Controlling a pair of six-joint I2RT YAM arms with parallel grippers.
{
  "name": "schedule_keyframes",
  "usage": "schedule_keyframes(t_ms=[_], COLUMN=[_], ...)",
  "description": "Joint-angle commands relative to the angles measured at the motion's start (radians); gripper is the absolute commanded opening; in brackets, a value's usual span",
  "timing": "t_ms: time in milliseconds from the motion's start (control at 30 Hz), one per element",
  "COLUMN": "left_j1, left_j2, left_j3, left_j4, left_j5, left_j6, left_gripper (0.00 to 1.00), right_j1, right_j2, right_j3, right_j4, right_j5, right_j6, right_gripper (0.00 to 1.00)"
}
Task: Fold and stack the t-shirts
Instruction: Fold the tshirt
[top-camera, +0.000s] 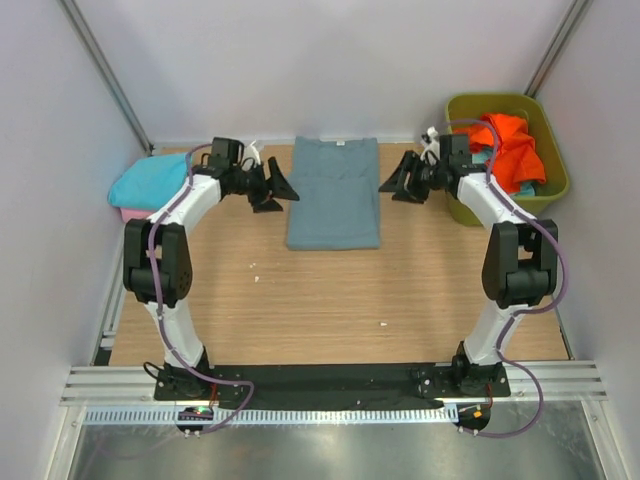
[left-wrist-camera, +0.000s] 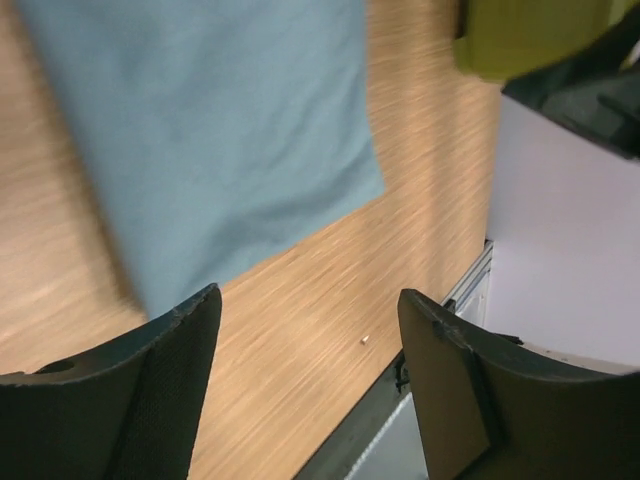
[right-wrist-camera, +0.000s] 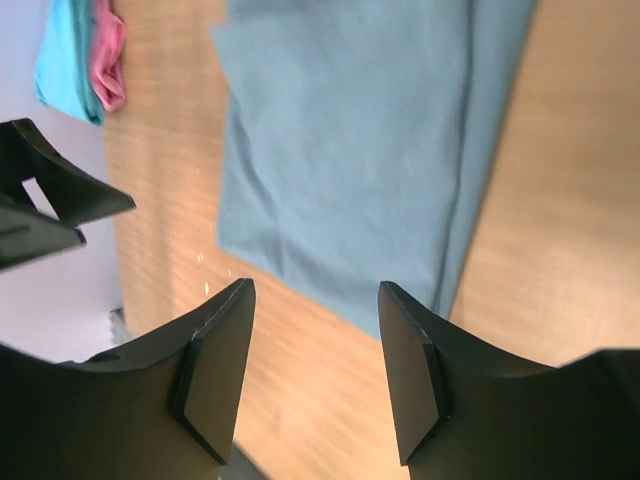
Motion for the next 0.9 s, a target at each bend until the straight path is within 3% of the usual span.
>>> schedule_keyframes(t_ms=[0, 133, 300, 867], left_j1=[0.044, 0.045, 0.044, 0.030], left_j2=[0.032, 0.057, 0.083, 0.178], left_j3=[-0.094, -0.151, -0.228, -0.217], left_j4=[-0.139, -0.146, -0.051, -0.020], left_j5=[0.017, 0.012, 0.059, -0.005], left_j6=[0.023, 0.029, -0.066, -0.106], left_gripper=[0.71, 0.76, 0.79, 0.81], right_j1=[0.009, 0.009, 0.008, 0.009], right_j2=[-0.031, -0.054, -0.028, 0.122], right_j3=[-0.168, -0.328, -0.398, -0.354], right_j4=[-0.039, -0.004, 0.044, 0.081], right_j5=[-0.101, -0.127, -0.142, -0.101], right_j6=[0.079, 0.132, 0.167, 0.175], right_gripper=[0.59, 0.59, 0.59, 0.60])
